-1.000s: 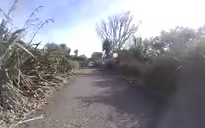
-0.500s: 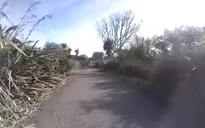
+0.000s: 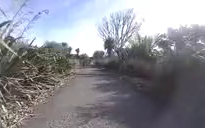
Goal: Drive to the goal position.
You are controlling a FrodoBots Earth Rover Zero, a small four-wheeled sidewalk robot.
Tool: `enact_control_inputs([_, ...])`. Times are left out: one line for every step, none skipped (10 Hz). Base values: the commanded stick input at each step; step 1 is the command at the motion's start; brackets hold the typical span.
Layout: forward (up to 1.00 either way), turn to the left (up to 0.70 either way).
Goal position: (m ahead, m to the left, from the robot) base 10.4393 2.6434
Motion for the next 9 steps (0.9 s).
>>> enact_control_inputs([0.45, 0.00])
enact_control_inputs([0.45, 0.00])
enact_control_inputs([0.45, 0.00])
enact_control_inputs([0.45, 0.00])
enact_control_inputs([0.45, 0.00])
enact_control_inputs([0.45, 0.00])
enact_control_inputs([0.45, 0.00])
enact_control_inputs([0.45, 0.00])
enact_control_inputs([0.45, 0.00])
